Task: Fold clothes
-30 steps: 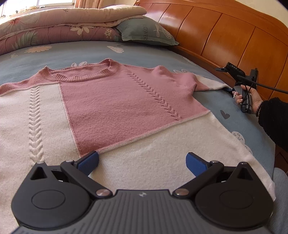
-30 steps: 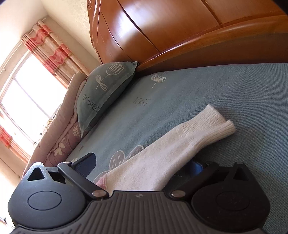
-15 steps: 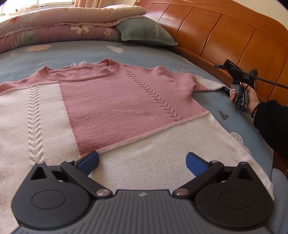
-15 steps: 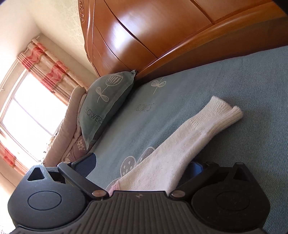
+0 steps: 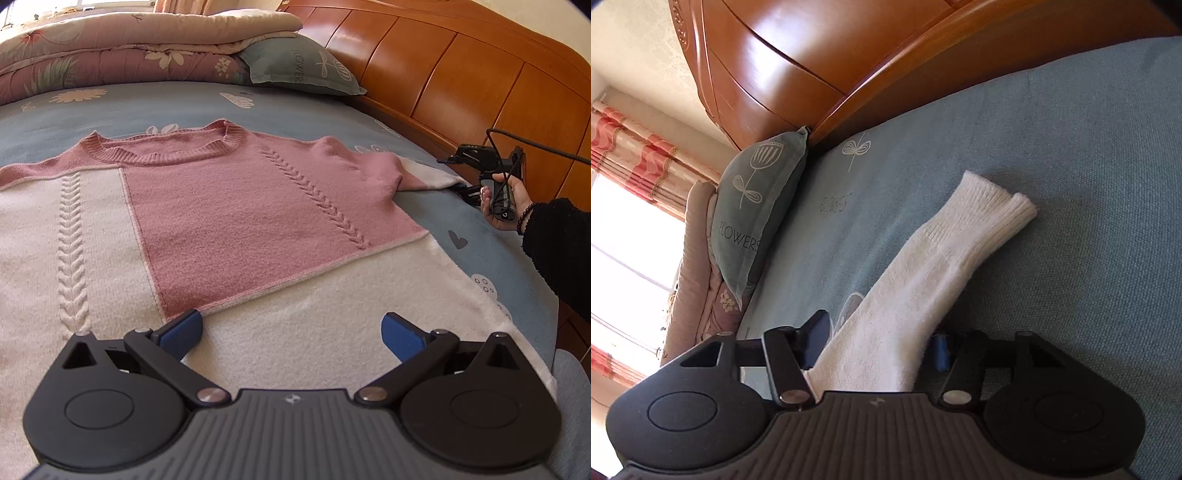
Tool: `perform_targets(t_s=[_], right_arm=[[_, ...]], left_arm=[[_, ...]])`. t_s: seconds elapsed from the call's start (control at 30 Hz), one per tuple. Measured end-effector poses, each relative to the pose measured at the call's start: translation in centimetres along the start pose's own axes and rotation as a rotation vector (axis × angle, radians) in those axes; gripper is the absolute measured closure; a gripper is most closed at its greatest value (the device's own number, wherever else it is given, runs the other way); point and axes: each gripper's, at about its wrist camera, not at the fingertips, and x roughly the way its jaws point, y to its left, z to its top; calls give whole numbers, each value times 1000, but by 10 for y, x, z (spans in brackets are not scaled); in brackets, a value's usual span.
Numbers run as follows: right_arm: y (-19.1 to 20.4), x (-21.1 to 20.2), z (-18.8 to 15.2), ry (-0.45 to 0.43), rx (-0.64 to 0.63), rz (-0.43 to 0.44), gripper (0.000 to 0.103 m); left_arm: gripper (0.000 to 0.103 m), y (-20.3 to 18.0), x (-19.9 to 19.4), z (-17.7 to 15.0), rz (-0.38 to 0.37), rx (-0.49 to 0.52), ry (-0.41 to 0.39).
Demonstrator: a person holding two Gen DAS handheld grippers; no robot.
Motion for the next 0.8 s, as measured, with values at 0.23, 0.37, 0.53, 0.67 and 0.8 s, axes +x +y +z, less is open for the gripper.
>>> perform_targets(t_s=[0.23, 0.37, 0.53, 0.67, 0.8], right_arm=[[-18, 0, -1, -7, 46, 34, 96], [-13, -2, 1, -5, 50, 8, 95], [-1, -13, 10, -27, -11, -41, 92], [6, -20, 22, -45, -55, -71, 92], [16, -20, 29, -52, -142, -121, 90]], left_arm=[[1, -1, 1, 0, 7, 10, -1], [1, -2, 1, 0, 10, 19, 1], [1, -1, 0, 0, 4, 8, 1], [1, -1, 1, 1, 2, 4, 0], [1, -1, 1, 1, 3, 4, 0]])
